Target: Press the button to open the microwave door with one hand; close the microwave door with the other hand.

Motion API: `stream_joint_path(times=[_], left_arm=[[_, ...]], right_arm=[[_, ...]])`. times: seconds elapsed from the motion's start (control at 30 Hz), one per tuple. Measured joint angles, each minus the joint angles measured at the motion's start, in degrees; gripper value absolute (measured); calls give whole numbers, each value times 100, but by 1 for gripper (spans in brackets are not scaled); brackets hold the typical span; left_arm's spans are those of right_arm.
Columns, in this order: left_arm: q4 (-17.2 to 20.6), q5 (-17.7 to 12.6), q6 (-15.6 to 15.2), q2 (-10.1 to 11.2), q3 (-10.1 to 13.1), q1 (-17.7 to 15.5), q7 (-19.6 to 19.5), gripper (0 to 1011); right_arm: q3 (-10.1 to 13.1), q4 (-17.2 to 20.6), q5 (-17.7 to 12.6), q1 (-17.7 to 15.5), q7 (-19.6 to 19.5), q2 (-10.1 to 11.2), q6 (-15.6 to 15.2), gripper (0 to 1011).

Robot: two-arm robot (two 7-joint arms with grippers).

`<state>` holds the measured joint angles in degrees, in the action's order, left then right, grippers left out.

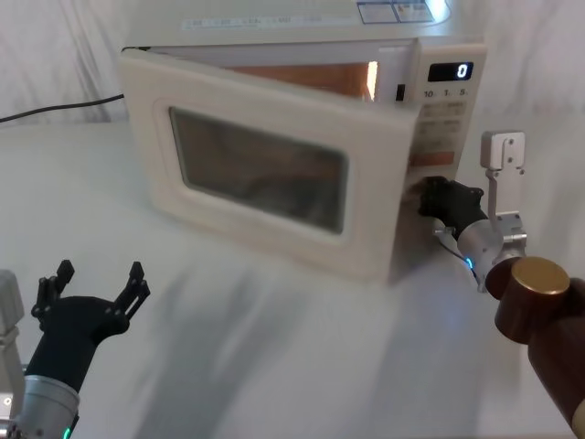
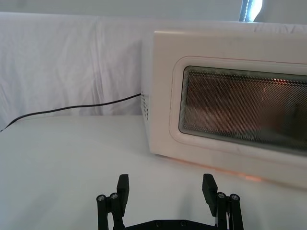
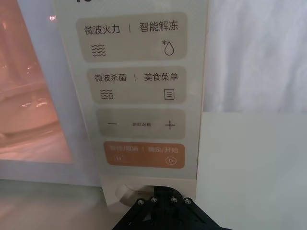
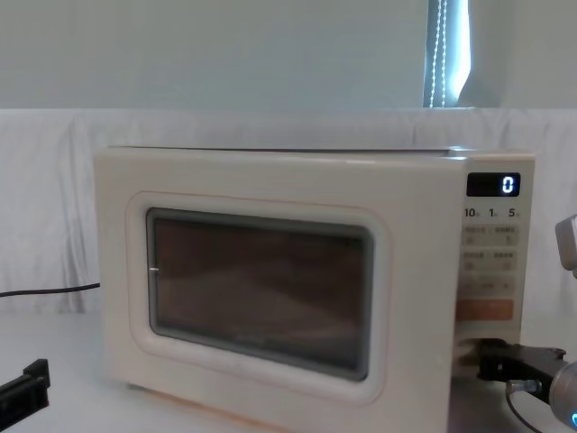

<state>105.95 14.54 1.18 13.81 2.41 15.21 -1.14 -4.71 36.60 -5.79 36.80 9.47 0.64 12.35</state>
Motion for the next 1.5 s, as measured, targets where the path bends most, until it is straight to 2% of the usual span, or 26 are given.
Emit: stream_joint_path(times=[0.1, 0.2, 0.43, 0.53, 0.57, 0.67, 1.07, 1.3, 1.5], left_arm=[[0, 0, 0, 0, 1, 0, 0, 1001], [0, 0, 0, 0, 1, 0, 0, 1001], [0, 0, 0, 0, 1, 0, 0, 1001], [0, 0, 0, 0, 1, 0, 0, 1001], [0, 0, 1, 0, 1, 0, 0, 1001], [0, 0, 1, 0, 1, 0, 0, 1001], [0, 0, 0, 0, 0, 0, 0, 1001], [0, 0, 0, 0, 0, 0, 0, 1001], [0, 0, 0, 0, 0, 0, 0, 1001]], right_arm=[[2, 13, 2, -7, 8, -1, -10, 0], [1, 198, 9, -111, 10, 5, -118, 0], [-11, 868, 13, -532, -24, 23, -433, 0], [-21, 1378, 13, -858, -97, 29, -588, 0], [-21, 1378, 13, -858, -97, 29, -588, 0], [-22, 1913, 15, -1196, -190, 43, -724, 0], [-106, 3456, 111, -2256, -423, 45, -988, 0], [-145, 3992, 198, -2658, -534, 27, -1012, 0], [-144, 4210, 218, -2878, -586, -14, -1011, 0]])
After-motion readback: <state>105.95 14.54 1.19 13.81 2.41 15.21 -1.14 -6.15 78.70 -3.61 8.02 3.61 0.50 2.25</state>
